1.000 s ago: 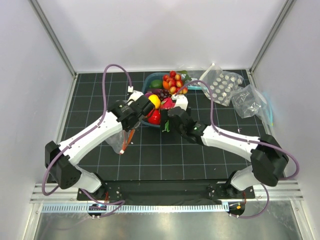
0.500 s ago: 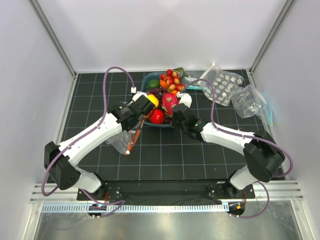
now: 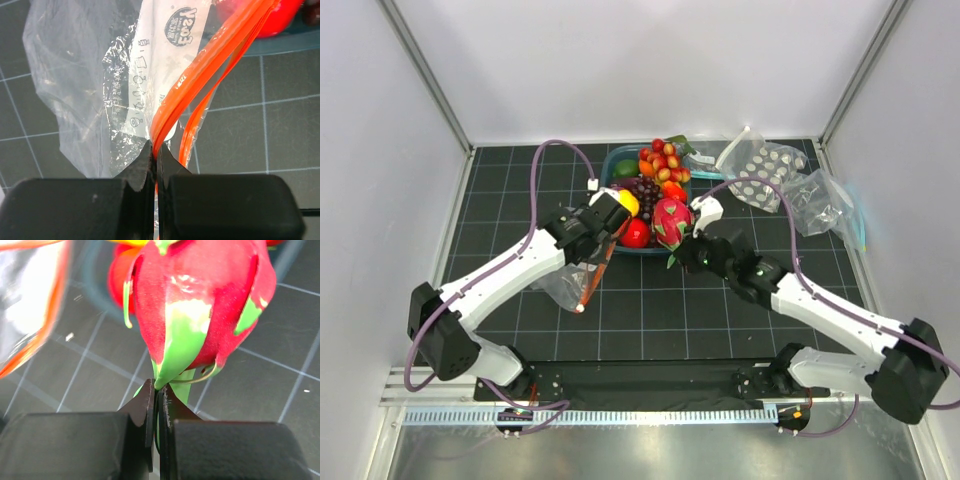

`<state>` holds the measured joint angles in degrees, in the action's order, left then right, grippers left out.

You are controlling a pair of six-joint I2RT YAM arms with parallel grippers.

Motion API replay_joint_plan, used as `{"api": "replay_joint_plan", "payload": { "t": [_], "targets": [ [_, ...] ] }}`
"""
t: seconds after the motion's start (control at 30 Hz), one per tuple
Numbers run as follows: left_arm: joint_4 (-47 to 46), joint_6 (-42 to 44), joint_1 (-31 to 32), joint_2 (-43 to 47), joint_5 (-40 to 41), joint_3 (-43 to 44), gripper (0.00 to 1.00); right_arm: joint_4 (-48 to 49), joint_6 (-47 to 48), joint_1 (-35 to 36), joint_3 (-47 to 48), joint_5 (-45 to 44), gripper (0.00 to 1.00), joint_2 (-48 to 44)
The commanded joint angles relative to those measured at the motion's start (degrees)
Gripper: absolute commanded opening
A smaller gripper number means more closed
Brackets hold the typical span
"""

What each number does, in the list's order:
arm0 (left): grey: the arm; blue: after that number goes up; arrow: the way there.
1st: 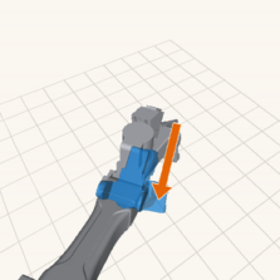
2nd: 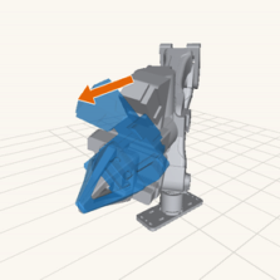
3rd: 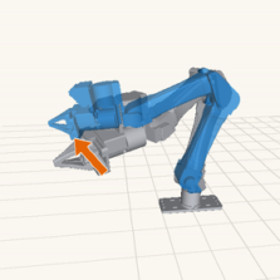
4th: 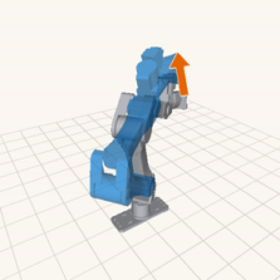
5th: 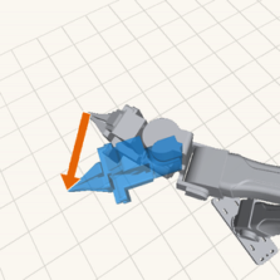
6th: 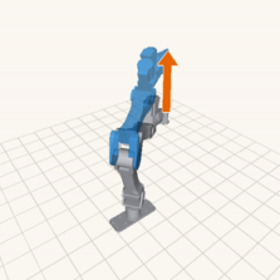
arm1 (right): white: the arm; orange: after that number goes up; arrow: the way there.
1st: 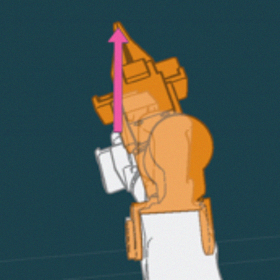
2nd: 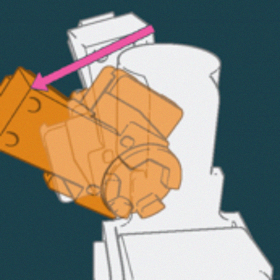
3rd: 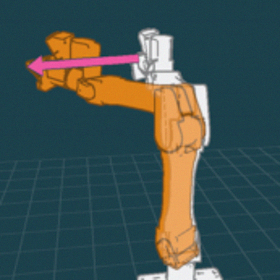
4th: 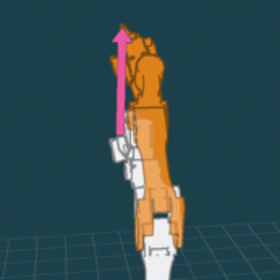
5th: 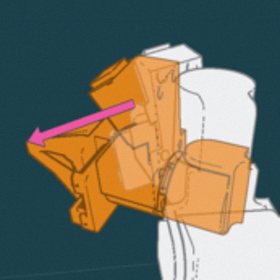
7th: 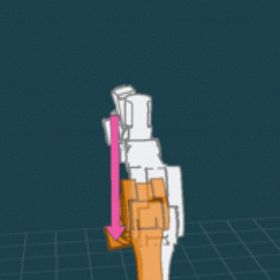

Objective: Place the food in the zip-top bag and seal the zipper
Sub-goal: Pick up the fake fruit from the bin, then place the fake fruit in the zipper food storage bag.

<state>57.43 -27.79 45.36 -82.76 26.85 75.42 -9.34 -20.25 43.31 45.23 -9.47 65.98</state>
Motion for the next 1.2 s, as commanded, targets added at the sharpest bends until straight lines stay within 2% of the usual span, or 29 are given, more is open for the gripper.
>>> {"api": "replay_joint_plan", "payload": {
  "t": [0.0,0.1,0.27,0.5,0.67,1.03,1.17],
  "targets": [
    [-3.3,1.5,-0.4,1.8,-3.5,0.2,0.0,1.1,3.8,0.1,-0.3,11.6,0.01,-5.1],
    [-3.3,2.3,-0.6,1.7,-4.3,0.7,0.0,-0.1,5.1,0.5,-0.6,20.5,0.01,-6.6],
    [-1.4,3.4,-0.7,0.8,-5.1,2.7,0.0,-1.4,5.5,2.6,-0.9,25.3,0.01,-8.6],
    [2.5,6.9,-0.7,-1.1,-7.7,6.0,0.0,2.0,2.9,3.8,-3.0,33.4,0.01,-12.7],
    [-1.2,8.4,-0.8,0.9,-12.6,3.3,0.0,4.4,0.8,4.3,-3.2,36.4,0.01,-13.1],
    [-7.2,9.9,-1.6,5.3,-20.8,-3.1,0.0,9.0,-1.9,4.7,-4.0,35.5,0.01,-9.6],
    [-7.9,9.8,-1.9,8.0,-22.2,-4.0,0.0,14.0,-3.4,4.8,-5.2,35.8,0.01,-7.5]
  ]
}}
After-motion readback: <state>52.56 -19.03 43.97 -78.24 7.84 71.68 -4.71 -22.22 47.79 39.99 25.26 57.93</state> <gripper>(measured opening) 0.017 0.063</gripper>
